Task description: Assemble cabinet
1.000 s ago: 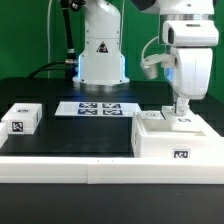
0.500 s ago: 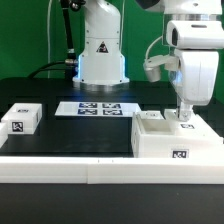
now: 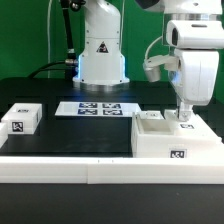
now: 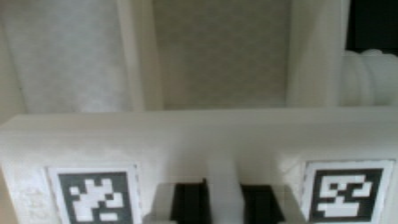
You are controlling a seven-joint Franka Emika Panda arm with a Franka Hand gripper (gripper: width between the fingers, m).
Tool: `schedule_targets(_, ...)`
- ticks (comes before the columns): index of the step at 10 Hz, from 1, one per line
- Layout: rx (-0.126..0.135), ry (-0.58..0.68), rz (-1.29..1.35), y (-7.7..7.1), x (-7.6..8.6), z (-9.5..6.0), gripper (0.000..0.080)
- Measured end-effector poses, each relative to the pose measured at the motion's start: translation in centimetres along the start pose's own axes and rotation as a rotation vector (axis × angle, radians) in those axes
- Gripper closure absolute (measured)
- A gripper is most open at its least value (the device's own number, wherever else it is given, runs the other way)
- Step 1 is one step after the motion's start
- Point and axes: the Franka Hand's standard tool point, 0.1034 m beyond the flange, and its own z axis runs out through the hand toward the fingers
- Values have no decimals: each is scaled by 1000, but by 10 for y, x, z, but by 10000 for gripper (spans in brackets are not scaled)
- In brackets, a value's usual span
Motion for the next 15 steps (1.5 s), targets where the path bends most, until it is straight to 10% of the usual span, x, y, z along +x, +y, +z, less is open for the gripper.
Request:
schedule_targets(8, -9, -1, -26, 24, 2, 0, 729)
schedule_targets(13, -8, -1, -25, 24, 2, 0, 98)
schedule_targets(15, -13, -2, -23, 24, -1, -4, 20)
